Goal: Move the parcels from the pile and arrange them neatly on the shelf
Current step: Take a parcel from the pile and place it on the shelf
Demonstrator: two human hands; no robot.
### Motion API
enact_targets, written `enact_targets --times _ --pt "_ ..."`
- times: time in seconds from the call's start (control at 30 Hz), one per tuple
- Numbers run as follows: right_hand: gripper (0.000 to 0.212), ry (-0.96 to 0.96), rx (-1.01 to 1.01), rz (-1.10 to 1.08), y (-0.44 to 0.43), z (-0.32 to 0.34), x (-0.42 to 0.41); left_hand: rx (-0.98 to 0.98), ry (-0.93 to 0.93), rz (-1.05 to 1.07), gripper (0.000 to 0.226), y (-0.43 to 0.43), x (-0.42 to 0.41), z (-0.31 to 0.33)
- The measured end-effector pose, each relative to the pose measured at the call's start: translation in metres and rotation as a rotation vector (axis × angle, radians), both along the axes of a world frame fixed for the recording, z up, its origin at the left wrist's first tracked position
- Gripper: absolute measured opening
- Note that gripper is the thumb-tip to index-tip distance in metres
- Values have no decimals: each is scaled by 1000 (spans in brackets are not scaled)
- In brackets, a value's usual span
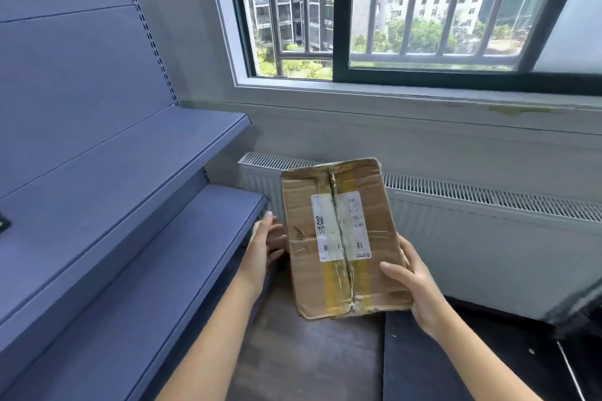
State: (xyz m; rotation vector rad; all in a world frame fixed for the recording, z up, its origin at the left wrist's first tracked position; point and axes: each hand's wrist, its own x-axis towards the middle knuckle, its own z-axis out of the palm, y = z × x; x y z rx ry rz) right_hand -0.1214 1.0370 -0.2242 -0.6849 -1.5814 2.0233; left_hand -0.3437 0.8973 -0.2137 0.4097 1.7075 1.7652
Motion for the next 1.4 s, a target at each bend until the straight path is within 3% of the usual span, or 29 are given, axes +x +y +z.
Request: enact_targets --times 0.13,0.37,0.63,0.77,0.9,1.0,1.1,1.17,1.23,1.27,1.33,1.4 --pt "80 -38 -16 90 34 0 -20 -29 49 83 51 10 -17 13" --pt "84 -229 112 466 69 10 -67 -203 199 105 86 -3 -69 30" --pt "75 -521 453 1005 94 72 -153 -331 193 -428 79 -20 -115 42" --pt "69 -562 470 1118 96 82 -199 -290 114 -445 66 -27 -135 37" --pt "68 -413 464 984 100 76 -234 -215 156 -273 60 -39 -154 37" --pt "77 -100 148 596 116 70 -257 -97 148 -79 58 -50 -168 47" --pt "63 68 -155 319 129 61 -274 99 131 216 53 -55 -181 58" --pt "86 106 -224 357 126 53 -287 205 110 430 62 -54 -194 67" --pt "123 98 -195 486 113 50 -309 301 88 590 74 -51 -205 78" --pt "131 102 -170 554 102 50 -323 348 79 658 77 -50 -211 81" --pt "125 126 -123 675 77 57 -353 403 61 797 64 -44 -216 87" --pt "105 151 -67 786 51 67 -381 438 68 906 37 -34 -217 88"
